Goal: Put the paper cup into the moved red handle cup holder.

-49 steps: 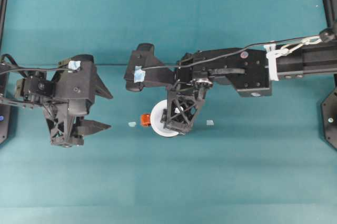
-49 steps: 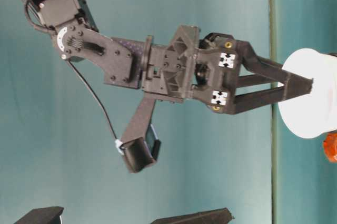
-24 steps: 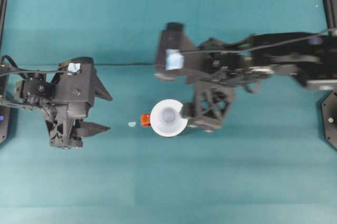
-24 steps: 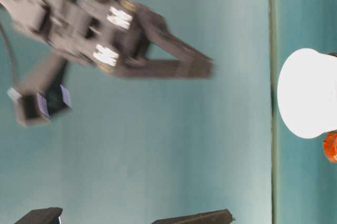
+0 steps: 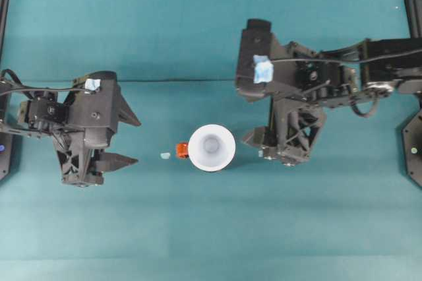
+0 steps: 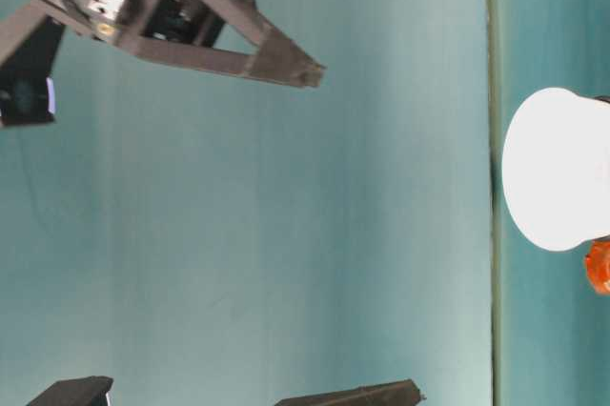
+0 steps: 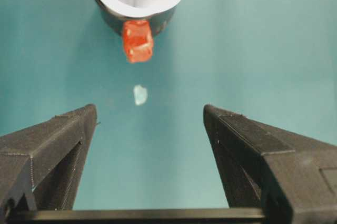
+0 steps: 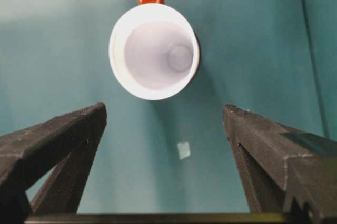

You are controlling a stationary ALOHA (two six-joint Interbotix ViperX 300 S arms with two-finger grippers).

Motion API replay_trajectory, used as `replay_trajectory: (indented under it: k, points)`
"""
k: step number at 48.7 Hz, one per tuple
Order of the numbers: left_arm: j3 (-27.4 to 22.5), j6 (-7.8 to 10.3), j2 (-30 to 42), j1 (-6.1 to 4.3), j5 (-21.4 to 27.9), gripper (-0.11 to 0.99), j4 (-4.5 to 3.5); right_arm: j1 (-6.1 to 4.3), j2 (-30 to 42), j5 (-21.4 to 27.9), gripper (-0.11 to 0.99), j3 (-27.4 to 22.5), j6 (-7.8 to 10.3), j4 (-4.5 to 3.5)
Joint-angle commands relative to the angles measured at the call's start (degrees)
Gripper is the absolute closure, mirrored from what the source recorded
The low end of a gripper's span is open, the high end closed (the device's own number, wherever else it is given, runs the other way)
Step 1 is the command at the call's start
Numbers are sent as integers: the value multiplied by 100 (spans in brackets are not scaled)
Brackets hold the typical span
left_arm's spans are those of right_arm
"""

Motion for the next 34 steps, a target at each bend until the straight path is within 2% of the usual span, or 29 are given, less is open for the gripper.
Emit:
replay_trajectory:
  k: [1,4,12,17,20,21,27,33,34]
  points:
    - [-53,-9,-62,-18,-18,0,18,18,-185,-44,-2,-44,-53,-9]
    - [-53,-9,-62,-9,-18,0,0,18,-193,-53,-2,-18,-44,-9]
    - [-53,-9,-62,-9,-18,0,18,53,-211,-62,-2,26,-44,-9]
    - [-53,-9,-62,-18,-18,0,0,53,-202,-70,-2,44,-44,0]
    - [-53,-9,-62,-9,-26,0,18,53,-202,-70,-2,44,-44,-9]
    - [-53,-9,-62,-9,-26,0,0,53,-202,-70,-2,44,-44,-9]
    - [-53,-9,-62,-18,-18,0,18,53,-202,-70,-2,53,-44,-9]
    - [-53,-9,-62,-9,-18,0,0,53,-202,-70,-2,53,-35,-9]
    - [-53,-9,-62,-9,-18,0,18,53,-202,-79,-2,53,-35,-9]
